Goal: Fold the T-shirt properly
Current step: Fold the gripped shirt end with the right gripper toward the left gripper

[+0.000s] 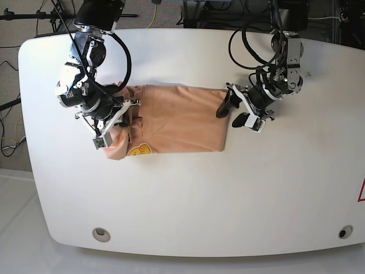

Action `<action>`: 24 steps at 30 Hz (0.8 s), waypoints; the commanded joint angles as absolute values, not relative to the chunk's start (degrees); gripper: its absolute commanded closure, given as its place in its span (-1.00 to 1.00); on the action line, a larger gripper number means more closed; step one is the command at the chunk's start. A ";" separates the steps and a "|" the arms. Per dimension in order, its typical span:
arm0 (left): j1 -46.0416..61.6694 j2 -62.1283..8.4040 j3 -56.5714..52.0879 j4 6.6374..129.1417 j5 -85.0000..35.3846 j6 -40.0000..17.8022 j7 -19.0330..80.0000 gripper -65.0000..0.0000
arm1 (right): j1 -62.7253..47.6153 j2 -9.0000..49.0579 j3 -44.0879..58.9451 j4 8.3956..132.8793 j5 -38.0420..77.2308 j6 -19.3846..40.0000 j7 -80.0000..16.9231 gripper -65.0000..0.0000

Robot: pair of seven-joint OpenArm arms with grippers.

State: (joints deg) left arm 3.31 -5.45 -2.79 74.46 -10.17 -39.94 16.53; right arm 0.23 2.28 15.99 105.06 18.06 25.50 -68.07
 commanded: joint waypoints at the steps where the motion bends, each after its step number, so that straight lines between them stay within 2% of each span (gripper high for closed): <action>1: 2.95 -5.58 -2.77 75.03 -9.45 -40.00 17.10 -0.01 | 1.27 1.71 13.67 108.44 18.95 25.45 -66.95 1.00; 16: 2.95 -5.58 -2.68 75.03 -9.45 -40.00 17.10 -0.01 | 2.33 -0.13 4.44 108.70 18.86 25.45 -66.95 1.00; 24: 2.95 -5.58 -2.68 75.03 -9.45 -40.00 17.19 0.00 | 4.26 -1.63 -0.13 104.75 18.51 25.19 -66.77 1.00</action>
State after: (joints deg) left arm 3.31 -5.41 -2.72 74.46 -10.09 -39.94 16.43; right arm 2.48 -1.43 1.26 105.41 17.96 25.43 -67.90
